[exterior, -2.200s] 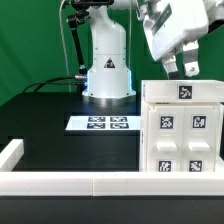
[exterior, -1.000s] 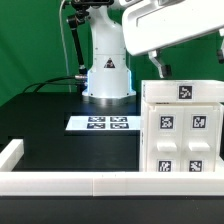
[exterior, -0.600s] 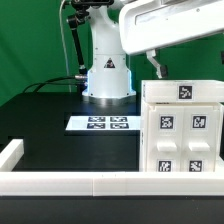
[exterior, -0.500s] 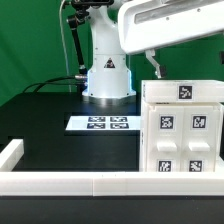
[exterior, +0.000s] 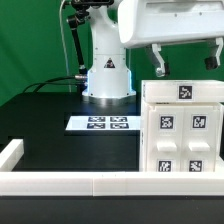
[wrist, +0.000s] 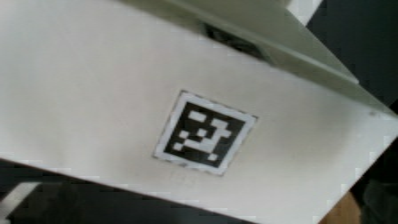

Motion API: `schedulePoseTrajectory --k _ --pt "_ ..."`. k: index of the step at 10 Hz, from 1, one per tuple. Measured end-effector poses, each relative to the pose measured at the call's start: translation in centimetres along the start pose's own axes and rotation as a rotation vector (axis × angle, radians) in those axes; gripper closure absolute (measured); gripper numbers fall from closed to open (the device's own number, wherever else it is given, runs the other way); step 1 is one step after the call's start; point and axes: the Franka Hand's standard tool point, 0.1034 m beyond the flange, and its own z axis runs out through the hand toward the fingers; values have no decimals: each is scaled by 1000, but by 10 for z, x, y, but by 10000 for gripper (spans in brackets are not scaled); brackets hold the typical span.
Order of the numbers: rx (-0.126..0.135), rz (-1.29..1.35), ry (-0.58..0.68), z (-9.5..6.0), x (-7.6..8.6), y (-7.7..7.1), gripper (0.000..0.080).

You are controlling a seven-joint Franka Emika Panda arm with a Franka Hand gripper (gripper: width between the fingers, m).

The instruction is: Assemble cabinet

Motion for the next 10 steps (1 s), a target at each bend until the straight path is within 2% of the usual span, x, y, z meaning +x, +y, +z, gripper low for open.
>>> schedulePoseTrajectory --k 3,7,10 --pt "-28 -305 -44 3 -3 -4 2" --pt "-33 -573 -58 4 -5 1 2" --pt "-55 -906 -120 14 -8 -4 2"
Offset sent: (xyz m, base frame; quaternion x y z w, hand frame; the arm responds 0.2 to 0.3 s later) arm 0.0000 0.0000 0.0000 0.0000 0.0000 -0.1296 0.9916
